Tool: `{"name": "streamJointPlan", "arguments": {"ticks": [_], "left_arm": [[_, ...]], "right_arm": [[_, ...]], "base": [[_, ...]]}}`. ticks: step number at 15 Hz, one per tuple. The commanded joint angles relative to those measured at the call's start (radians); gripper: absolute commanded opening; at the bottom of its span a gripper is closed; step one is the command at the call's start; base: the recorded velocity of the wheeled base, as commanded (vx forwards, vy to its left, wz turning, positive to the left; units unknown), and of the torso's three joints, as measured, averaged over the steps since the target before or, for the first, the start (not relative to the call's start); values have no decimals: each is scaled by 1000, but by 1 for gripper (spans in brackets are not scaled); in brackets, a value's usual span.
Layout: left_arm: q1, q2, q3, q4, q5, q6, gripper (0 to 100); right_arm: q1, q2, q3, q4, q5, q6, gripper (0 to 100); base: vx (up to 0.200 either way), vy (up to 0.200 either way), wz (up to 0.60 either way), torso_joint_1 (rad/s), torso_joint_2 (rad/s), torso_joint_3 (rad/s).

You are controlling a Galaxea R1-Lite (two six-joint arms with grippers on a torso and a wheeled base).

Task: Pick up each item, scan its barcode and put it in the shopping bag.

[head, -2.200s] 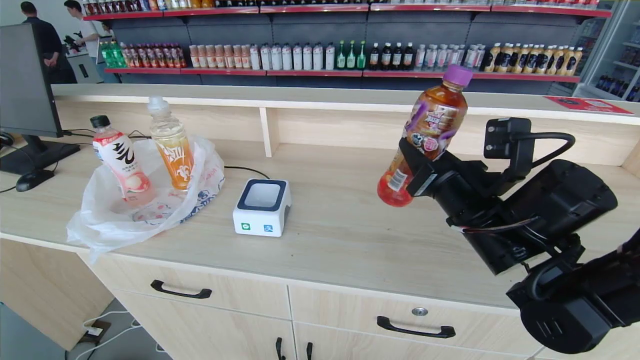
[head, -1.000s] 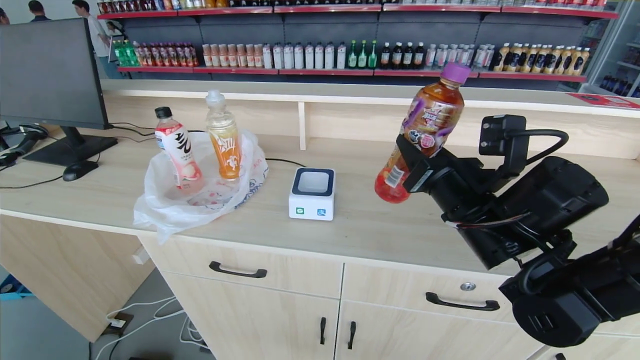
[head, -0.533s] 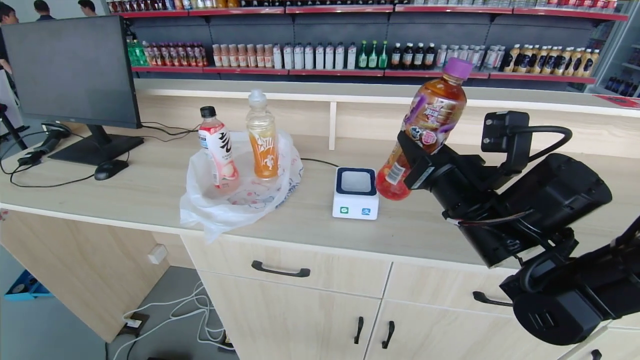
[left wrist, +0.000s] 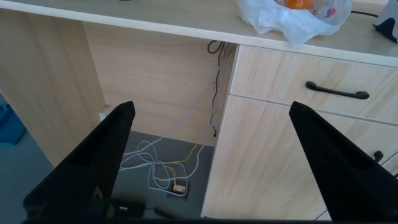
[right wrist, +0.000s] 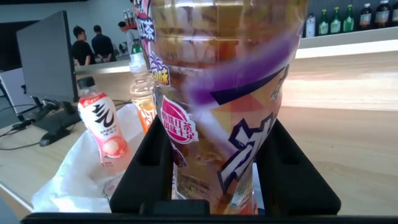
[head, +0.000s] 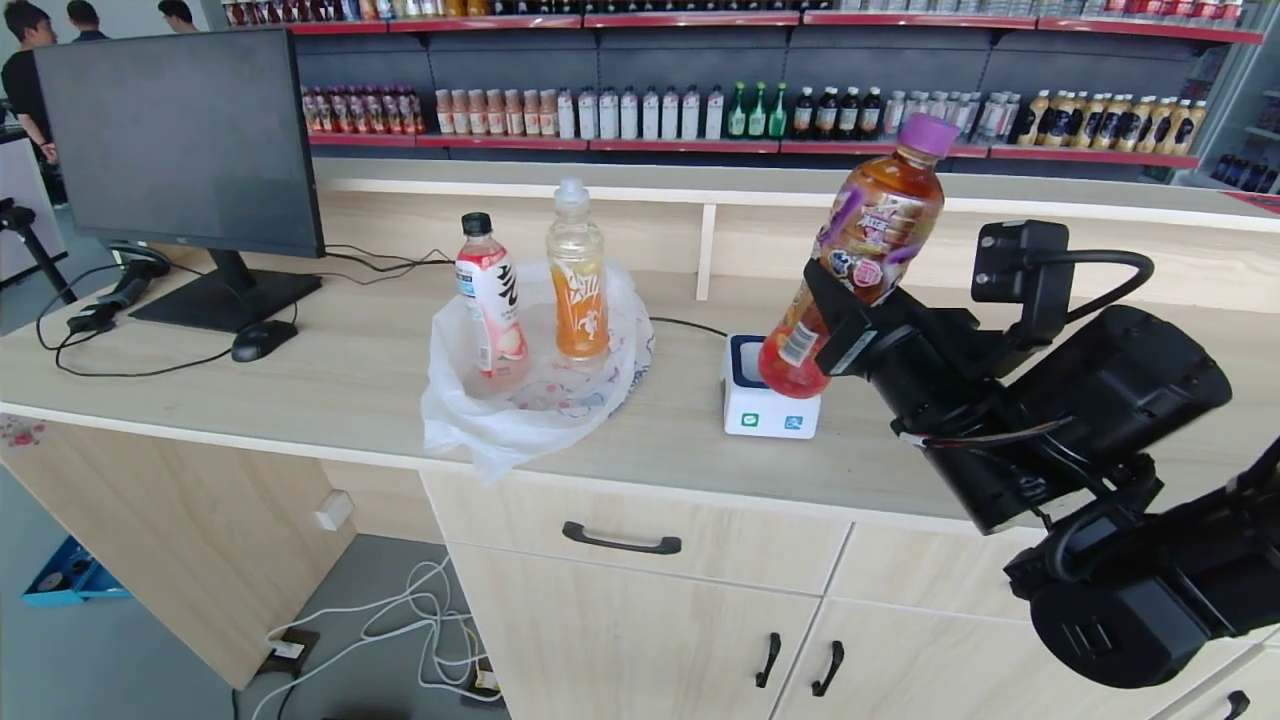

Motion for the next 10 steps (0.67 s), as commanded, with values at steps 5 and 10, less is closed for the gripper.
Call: {"name": "streamJointPlan", "arguments": {"ticks": [5, 10], "left_arm": [[1, 0, 0, 0, 0, -1, 100], [1, 0, 0, 0, 0, -1, 100]], "right_arm": [[4, -6, 10, 3, 4, 0, 0], [41, 14, 4, 3, -17, -14, 0]], "base": [[120, 0, 0, -2, 0, 2], [0, 0, 0, 0, 0, 0]]}}
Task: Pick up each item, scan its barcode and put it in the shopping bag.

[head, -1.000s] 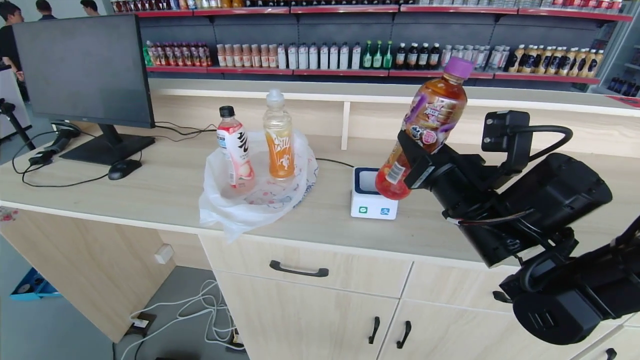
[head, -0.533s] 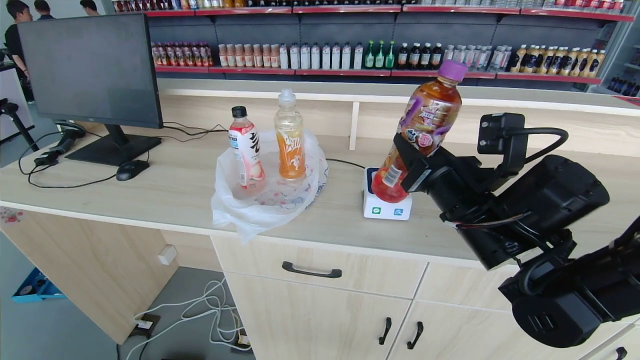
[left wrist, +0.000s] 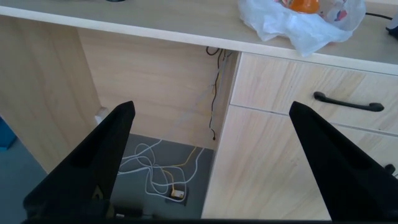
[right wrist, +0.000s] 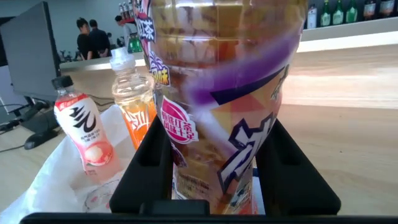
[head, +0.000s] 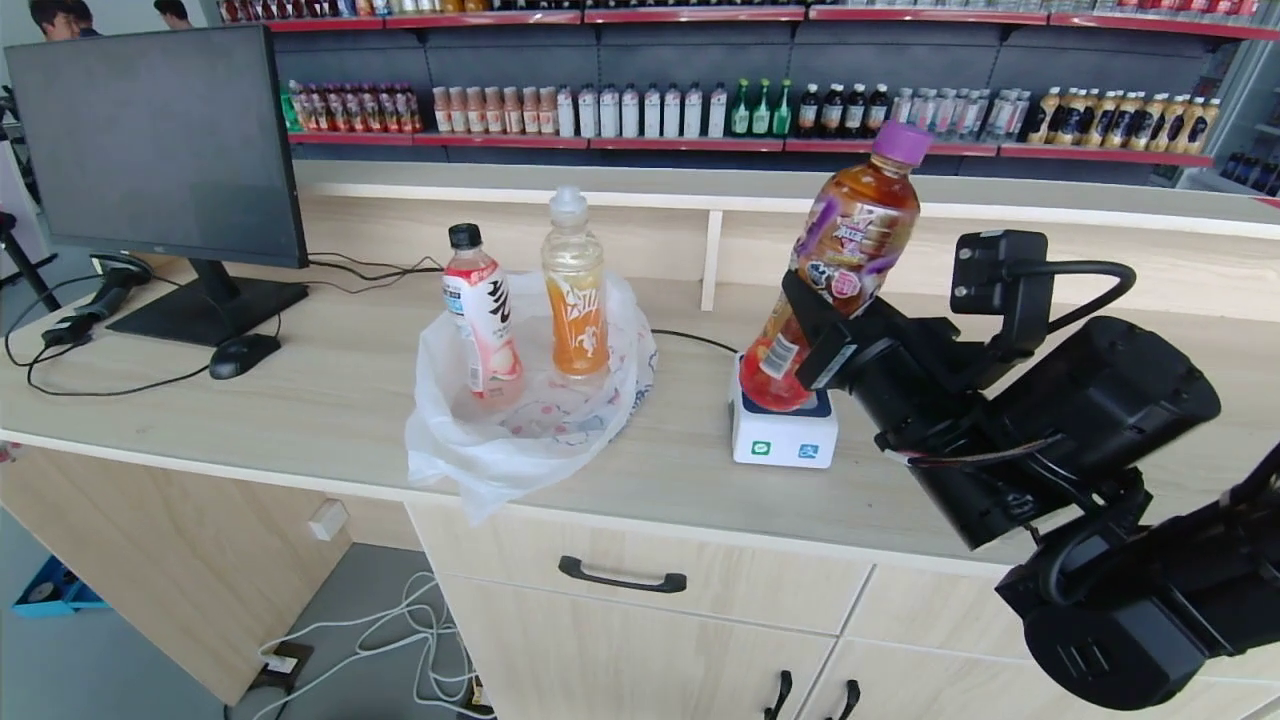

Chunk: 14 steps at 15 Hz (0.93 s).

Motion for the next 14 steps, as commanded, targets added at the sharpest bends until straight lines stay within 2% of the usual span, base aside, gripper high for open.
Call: {"name": "streamJointPlan", "arguments": {"ticks": [1, 3, 6, 8, 10, 12, 14], "left_arm": [[0, 0, 0, -1, 0, 0, 100], [0, 0, 0, -1, 0, -2, 100], [0, 1, 0, -1, 0, -2, 100], [0, 1, 0, -1, 0, -2, 100], [0, 0, 0, -1, 0, -2, 100], [0, 0, 0, -1, 0, -2, 100], [0, 0, 0, -1, 0, -2, 100]], "right_arm": [[0, 18, -17, 2, 2, -11, 0], [0, 23, -37, 2, 8, -26, 0], [-15, 18, 12, 2, 72, -67, 0], [-64, 16, -8, 2, 72, -141, 0], [-64, 23, -54, 2, 75, -162, 0], [-58, 24, -46, 2, 77, -185, 0], [-55, 26, -50, 2, 174, -296, 0]], "base": [[0, 0, 0, 0, 0, 0], [0, 0, 0, 0, 0, 0], [0, 0, 0, 0, 0, 0], [0, 0, 0, 0, 0, 0], [0, 0, 0, 0, 0, 0], [0, 0, 0, 0, 0, 0], [0, 0, 0, 0, 0, 0]]}}
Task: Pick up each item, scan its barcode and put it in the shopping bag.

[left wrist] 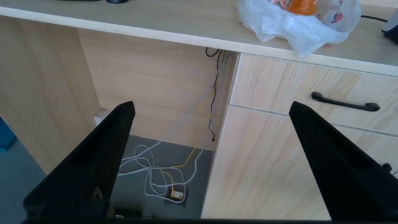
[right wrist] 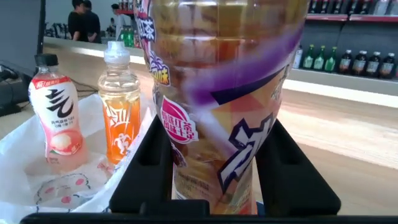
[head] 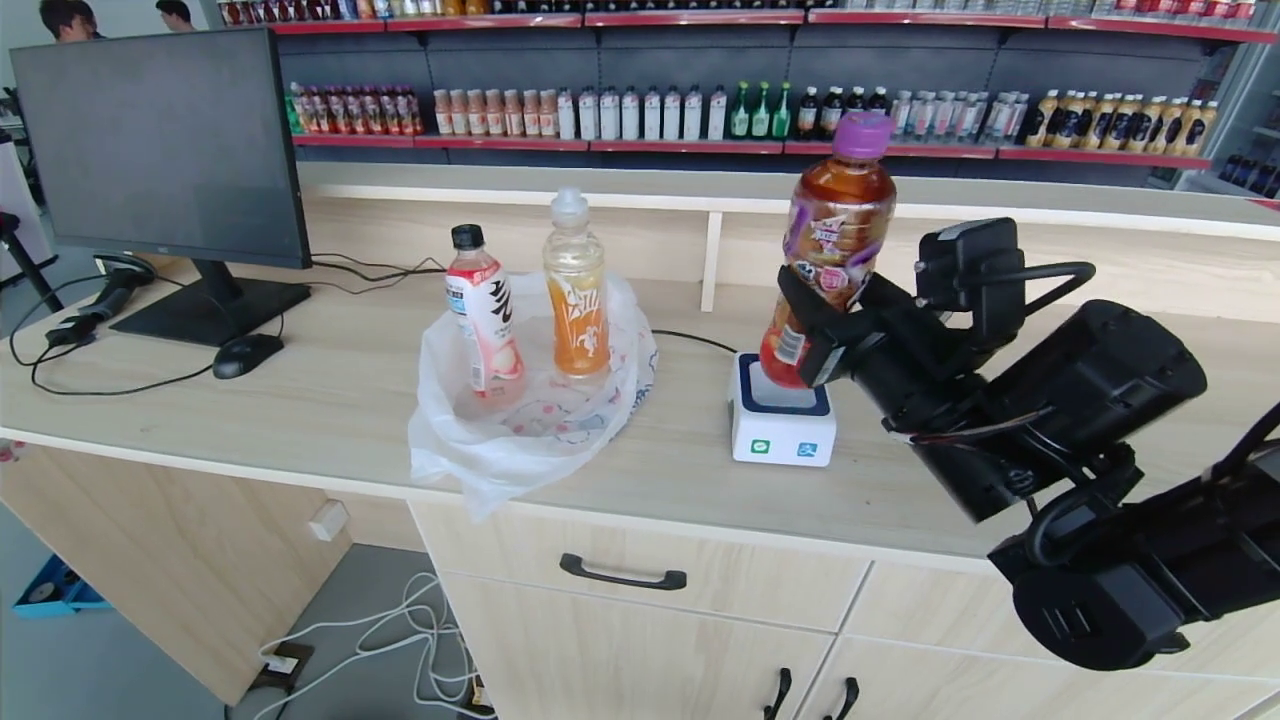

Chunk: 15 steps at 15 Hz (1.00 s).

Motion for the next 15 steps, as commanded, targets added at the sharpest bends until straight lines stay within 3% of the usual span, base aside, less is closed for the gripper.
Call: {"name": "streamJointPlan", "arguments": {"ticks": [1, 6, 8, 10, 15], "left_arm": [[0, 0, 0, 0, 0, 0, 100], [0, 1, 0, 0, 0, 0, 100], [0, 0, 0, 0, 0, 3, 100], [0, 0, 0, 0, 0, 1, 100], [0, 1, 0, 0, 0, 1, 100]], "right_arm": [[-16, 9, -7, -2, 127, -82, 0], [-23, 26, 8, -2, 282, -223, 0], [-63, 41, 1, -2, 420, -334, 0], [-72, 41, -6, -2, 441, -369, 0], [-112, 105, -141, -2, 587, -426, 0]], "base": [[0, 0, 0, 0, 0, 0], [0, 0, 0, 0, 0, 0], [0, 0, 0, 0, 0, 0], [0, 0, 0, 0, 0, 0], [0, 0, 0, 0, 0, 0]]}}
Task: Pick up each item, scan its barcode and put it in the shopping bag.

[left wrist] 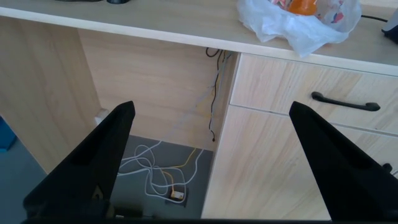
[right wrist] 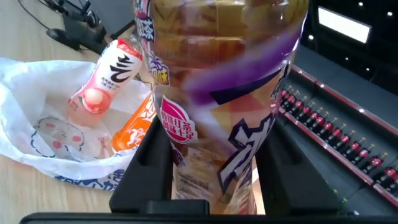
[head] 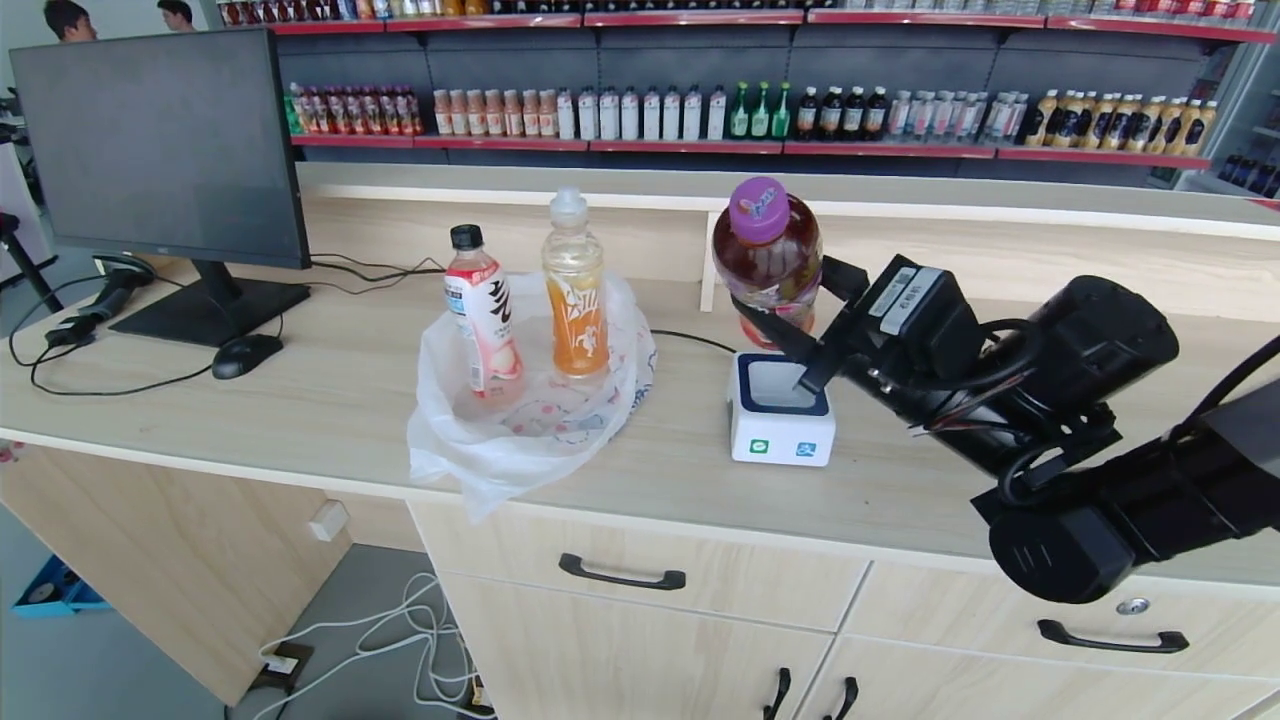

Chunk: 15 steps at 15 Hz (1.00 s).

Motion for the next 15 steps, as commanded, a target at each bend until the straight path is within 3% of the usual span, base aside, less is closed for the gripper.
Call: {"name": "streamJointPlan", "arguments": {"ticks": [1, 4, 8, 15], "left_arm": [[0, 1, 0, -1, 0, -1, 100], [0, 0, 0, -1, 0, 1, 100], [-2, 0, 0, -1, 0, 2, 100], [0, 0, 0, -1, 0, 2, 100]], "right_arm": [[-12, 42, -21, 2, 28, -12, 0], [-48, 64, -40, 2, 87, -24, 0], [-60, 87, -112, 2, 88, -15, 0], [-95, 121, -102, 2, 91, -51, 0]], "base": [[0, 0, 0, 0, 0, 0], [0, 0, 0, 0, 0, 0], [0, 0, 0, 0, 0, 0], [0, 0, 0, 0, 0, 0]]}}
